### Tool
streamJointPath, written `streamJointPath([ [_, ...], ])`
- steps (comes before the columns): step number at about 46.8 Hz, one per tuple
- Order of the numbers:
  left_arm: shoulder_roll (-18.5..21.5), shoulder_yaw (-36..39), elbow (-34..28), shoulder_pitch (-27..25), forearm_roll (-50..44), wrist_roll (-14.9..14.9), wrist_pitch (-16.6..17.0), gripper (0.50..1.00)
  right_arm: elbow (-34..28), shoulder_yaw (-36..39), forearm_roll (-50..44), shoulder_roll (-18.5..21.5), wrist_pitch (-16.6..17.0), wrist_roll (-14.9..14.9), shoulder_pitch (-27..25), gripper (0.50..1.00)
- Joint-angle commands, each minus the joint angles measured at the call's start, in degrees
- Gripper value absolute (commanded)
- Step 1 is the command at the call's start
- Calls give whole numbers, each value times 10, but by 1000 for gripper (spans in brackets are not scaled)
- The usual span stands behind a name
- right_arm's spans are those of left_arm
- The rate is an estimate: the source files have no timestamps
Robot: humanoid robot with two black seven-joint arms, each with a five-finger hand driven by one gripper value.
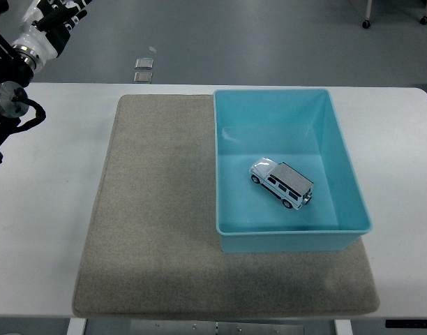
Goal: Left hand put the white car in the blue box
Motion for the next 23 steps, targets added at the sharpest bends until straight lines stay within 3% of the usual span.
streamJointPath([
  [1, 17, -17, -49, 35, 0, -6, 5, 996, 0, 0, 0, 0, 0, 0, 0, 936],
  [7, 43, -54, -110, 83, 0, -15, 5, 996, 0, 0, 0, 0, 0, 0, 0, 936],
  [23, 58, -141, -220, 204, -1, -18, -4, 996, 0, 0, 0, 0, 0, 0, 0, 936],
])
